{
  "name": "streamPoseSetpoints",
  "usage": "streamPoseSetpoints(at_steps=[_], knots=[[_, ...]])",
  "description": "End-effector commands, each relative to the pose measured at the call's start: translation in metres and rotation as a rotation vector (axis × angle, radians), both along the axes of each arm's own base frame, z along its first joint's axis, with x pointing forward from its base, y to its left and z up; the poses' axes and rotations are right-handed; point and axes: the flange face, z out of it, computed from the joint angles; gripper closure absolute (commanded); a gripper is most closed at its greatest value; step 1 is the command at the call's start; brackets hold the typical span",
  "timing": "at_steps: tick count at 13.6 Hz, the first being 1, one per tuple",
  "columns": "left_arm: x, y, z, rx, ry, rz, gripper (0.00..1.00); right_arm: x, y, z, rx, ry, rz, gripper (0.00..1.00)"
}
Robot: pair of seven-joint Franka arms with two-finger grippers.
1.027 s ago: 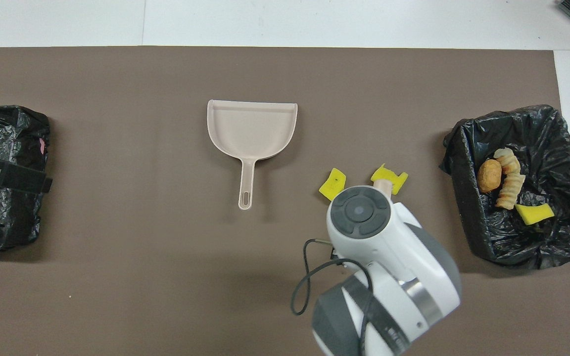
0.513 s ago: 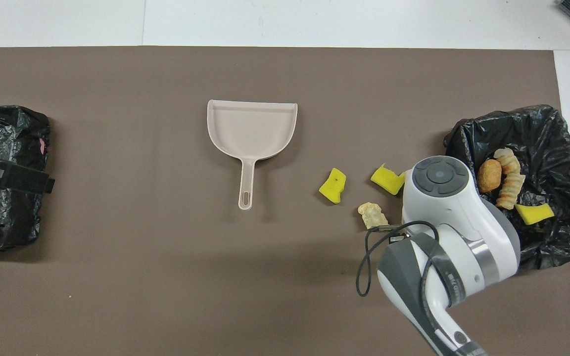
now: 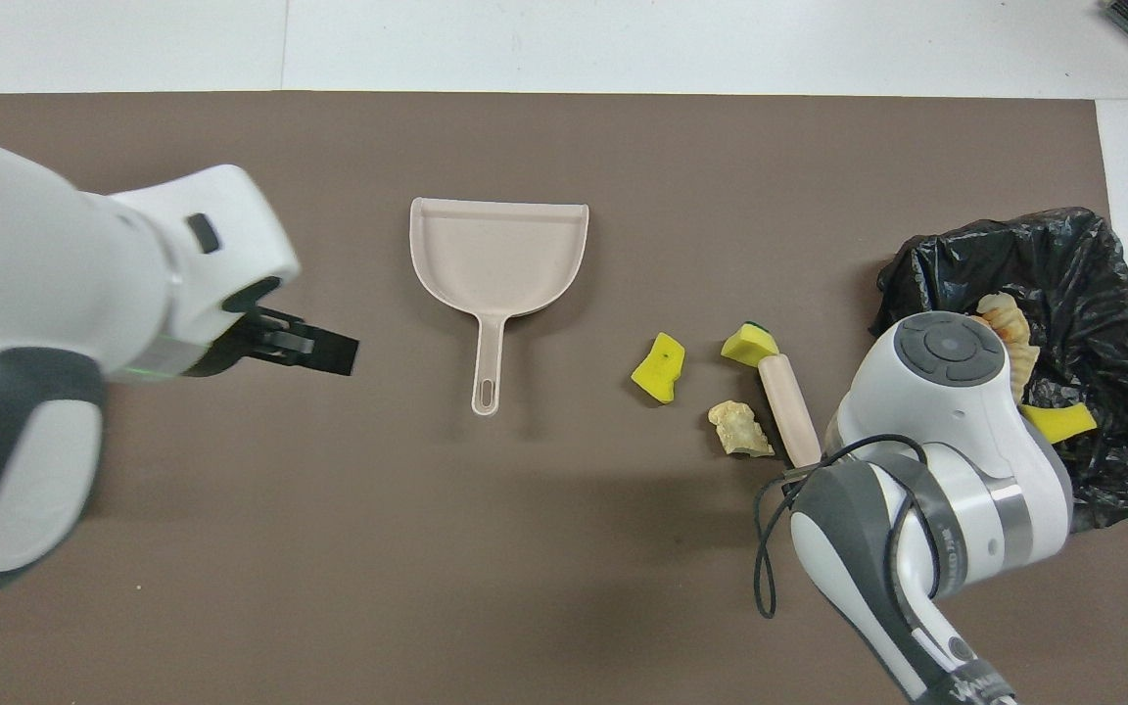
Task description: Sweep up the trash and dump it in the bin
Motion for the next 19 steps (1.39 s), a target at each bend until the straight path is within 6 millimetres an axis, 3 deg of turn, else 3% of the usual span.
streamPoseSetpoints(at_steps=[1,4,6,9,12,15,17,19], knots=[[0.004,-0.042,-0.066,0.000,-0.006,0.040,0.00,-0.004,0.013,0.011,0.041,-0.018,0.027,1.00],[0.025,-0.081,-0.150,0.030,-0.023,0.079,0.00,0.004,0.007,0.036,0.040,-0.036,0.009,1.00],[0.036,-0.080,-0.185,0.031,-0.020,0.091,0.00,0.007,0.002,0.040,0.022,-0.040,0.006,1.00],[0.034,-0.082,-0.200,0.014,-0.045,0.081,0.00,0.008,-0.001,0.038,0.024,-0.061,0.001,1.00],[0.035,-0.085,-0.204,0.010,-0.054,0.058,0.00,-0.006,-0.001,0.034,0.024,-0.082,0.020,1.00],[0.035,-0.091,-0.225,0.018,-0.039,0.050,0.00,-0.017,-0.008,0.018,0.000,-0.074,0.056,1.00],[0.036,-0.096,-0.225,0.006,-0.056,0.043,0.02,-0.018,-0.008,0.019,0.003,-0.087,0.060,1.00],[0.034,-0.095,-0.227,0.016,-0.043,0.039,0.47,-0.019,-0.004,0.019,0.001,-0.088,0.062,1.00]])
